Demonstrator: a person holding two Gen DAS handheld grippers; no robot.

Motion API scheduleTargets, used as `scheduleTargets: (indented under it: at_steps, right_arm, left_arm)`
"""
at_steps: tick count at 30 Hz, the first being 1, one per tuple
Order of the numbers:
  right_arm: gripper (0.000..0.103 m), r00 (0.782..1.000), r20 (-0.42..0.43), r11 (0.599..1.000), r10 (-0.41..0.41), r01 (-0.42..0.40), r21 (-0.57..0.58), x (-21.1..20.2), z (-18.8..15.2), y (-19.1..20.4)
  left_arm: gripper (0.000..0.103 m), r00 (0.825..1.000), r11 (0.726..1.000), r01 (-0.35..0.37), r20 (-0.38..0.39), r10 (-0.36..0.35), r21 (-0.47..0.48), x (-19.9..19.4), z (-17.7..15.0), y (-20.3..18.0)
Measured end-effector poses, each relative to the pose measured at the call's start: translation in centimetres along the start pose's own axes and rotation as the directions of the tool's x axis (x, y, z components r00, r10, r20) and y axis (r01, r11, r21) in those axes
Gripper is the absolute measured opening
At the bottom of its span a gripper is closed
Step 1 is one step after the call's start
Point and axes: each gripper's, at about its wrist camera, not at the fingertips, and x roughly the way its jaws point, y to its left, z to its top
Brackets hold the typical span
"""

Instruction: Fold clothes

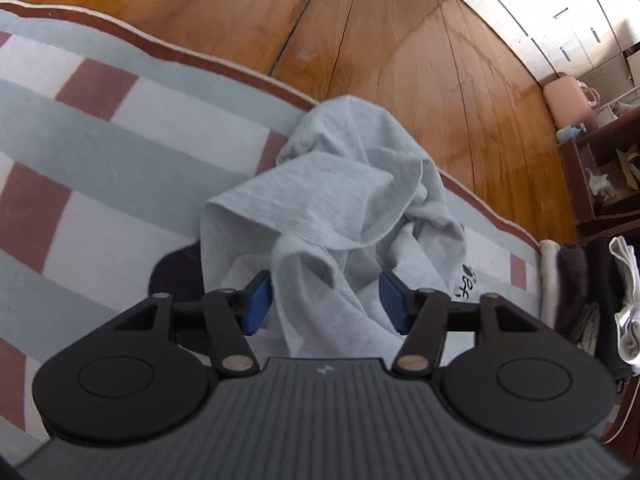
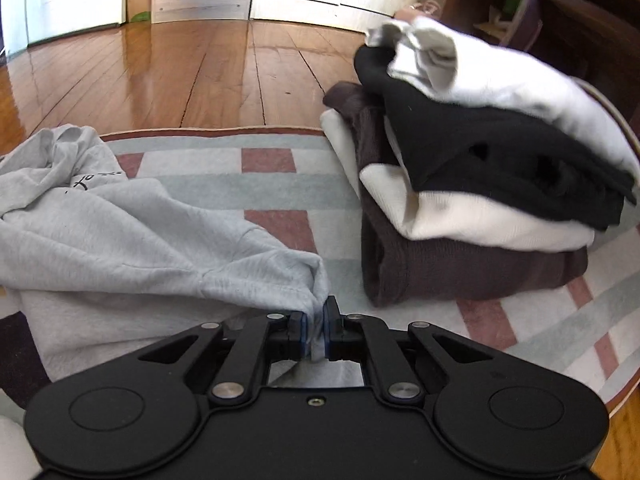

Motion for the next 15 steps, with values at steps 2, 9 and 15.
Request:
scheduleTargets:
  at_steps: [2, 9, 15]
  right_arm:
    - [0.008, 1.000, 0.000, 1.000, 0.017, -0.017, 0.020, 0.1, -0.2, -0.3]
    - [0.008, 0.994, 0.032, 0.992, 0.108, -0.110, 0.058, -0.5, -0.5, -0.9]
    - [0.009, 0.864, 0.078, 0.857, 0.497, -0.503, 0.109, -3.1, 0.0, -1.5]
  left_arm:
    - [0.066, 1.000, 1.000, -0.016, -0.007, 0.016, 0.001, 0.8, 0.0, -0.4]
    - [0.006, 0.996, 0.996, -0.014, -0.082, 0.021, 0.085, 3.3, -0.5, -1.1]
    - [0.006, 0.982, 0.965, -0.089, 0.182, 0.044, 0.249, -3.9, -1.0, -3.2]
